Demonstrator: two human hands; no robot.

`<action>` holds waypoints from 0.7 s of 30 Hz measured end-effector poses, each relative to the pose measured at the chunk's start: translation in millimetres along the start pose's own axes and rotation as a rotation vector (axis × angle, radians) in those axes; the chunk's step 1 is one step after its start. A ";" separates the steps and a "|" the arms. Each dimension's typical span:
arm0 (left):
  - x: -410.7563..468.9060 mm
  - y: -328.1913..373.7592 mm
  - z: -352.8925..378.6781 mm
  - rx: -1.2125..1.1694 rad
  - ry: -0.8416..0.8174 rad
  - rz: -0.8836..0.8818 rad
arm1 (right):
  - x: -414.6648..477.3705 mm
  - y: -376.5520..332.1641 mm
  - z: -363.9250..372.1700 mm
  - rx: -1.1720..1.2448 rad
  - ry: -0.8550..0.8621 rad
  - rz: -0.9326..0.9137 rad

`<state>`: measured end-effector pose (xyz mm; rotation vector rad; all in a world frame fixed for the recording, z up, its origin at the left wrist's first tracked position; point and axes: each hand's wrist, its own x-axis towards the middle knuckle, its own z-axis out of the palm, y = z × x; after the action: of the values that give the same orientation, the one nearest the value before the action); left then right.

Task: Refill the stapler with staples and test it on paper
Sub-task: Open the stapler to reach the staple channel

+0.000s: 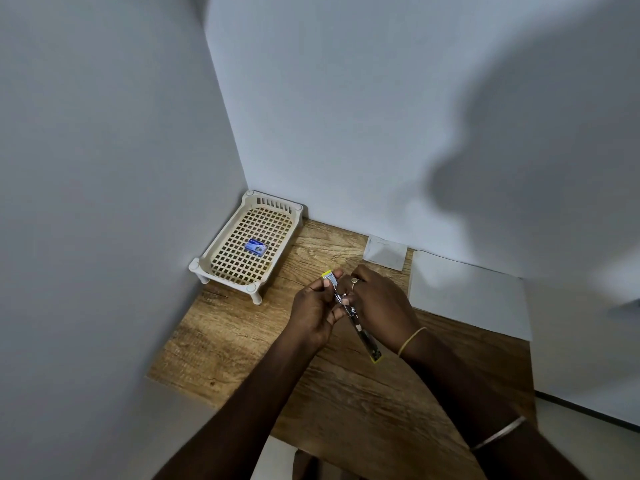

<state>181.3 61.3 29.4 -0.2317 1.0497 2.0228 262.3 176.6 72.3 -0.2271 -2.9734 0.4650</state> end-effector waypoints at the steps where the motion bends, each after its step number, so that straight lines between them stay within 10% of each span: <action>1: -0.2 -0.8 -0.1 0.012 -0.001 0.004 | -0.6 0.7 1.1 0.013 -0.011 0.009; 21: -2.6 -2.8 1.2 0.048 0.122 -0.027 | -17.6 1.2 7.2 0.051 -0.079 0.030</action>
<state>185.3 61.6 29.8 -0.3461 1.1633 1.9776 278.7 172.6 63.4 -0.2541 -3.0338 0.5651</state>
